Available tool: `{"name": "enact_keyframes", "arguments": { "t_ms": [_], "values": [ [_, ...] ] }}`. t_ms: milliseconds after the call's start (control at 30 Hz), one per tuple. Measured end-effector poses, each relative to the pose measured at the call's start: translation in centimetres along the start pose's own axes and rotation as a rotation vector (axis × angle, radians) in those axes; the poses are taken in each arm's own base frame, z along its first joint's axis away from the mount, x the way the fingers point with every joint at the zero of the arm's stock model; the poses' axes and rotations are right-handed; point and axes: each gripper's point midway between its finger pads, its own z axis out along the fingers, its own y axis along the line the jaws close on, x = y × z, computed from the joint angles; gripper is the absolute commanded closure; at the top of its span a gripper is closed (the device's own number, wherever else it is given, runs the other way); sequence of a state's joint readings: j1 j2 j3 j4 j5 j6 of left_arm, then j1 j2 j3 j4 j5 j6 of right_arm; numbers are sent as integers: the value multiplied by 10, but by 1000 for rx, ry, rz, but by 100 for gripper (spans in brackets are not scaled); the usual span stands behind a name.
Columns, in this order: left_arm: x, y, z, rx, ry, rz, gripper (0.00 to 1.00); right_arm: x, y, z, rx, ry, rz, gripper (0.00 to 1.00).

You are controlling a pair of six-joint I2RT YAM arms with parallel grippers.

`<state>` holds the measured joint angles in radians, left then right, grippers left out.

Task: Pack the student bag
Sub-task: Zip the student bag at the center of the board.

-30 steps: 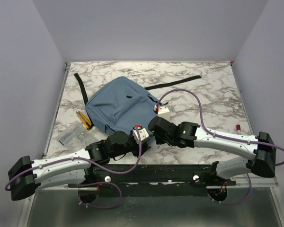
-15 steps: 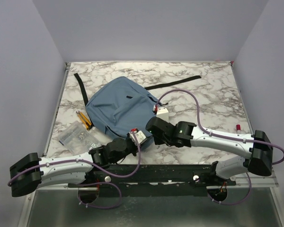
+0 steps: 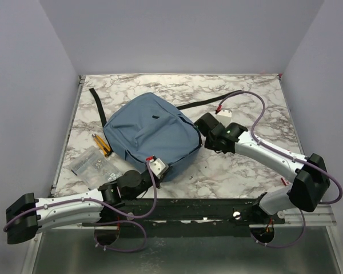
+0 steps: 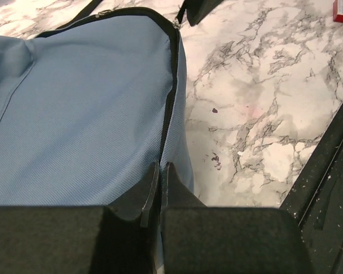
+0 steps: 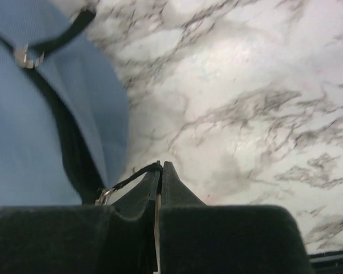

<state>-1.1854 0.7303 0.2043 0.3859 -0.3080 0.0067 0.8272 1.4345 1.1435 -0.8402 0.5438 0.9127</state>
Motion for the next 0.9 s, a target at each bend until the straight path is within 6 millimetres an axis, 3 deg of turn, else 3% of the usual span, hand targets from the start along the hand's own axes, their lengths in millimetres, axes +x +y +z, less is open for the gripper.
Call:
{"name": "enact_keyframes", "arguments": {
  "t_ms": [100, 200, 267, 367, 533, 600, 667, 767, 800, 900],
  "values": [
    [-2, 0, -3, 2, -15, -5, 100, -17, -13, 18, 42, -18, 4, 99],
    [-2, 1, -4, 2, -18, -7, 97, -22, -12, 33, 53, -32, -71, 99],
    [1, 1, -6, 2, -7, -4, 65, -29, -13, 38, 47, -47, -121, 99],
    [2, 0, -8, 10, -3, -24, 44, -44, -7, 31, -40, -90, -136, 99],
    [-10, -8, -8, 43, -10, -64, 36, -46, 2, 7, -177, -100, -149, 99],
    [-23, -12, -2, 57, -15, -67, 35, -44, 5, 5, -201, -85, -145, 98],
    [-36, -16, 6, 68, -16, -67, 34, -37, 7, 4, -221, -58, -152, 82],
    [-52, -25, 22, 86, -7, -60, 32, -27, 7, 4, -240, -19, -184, 44],
    [-54, -27, 29, 85, 3, -57, 31, -24, 5, 6, -234, -13, -191, 37],
    [-44, -35, 50, 94, 64, -40, 27, -11, -6, 16, -201, -6, -212, 29]
  ]
}}
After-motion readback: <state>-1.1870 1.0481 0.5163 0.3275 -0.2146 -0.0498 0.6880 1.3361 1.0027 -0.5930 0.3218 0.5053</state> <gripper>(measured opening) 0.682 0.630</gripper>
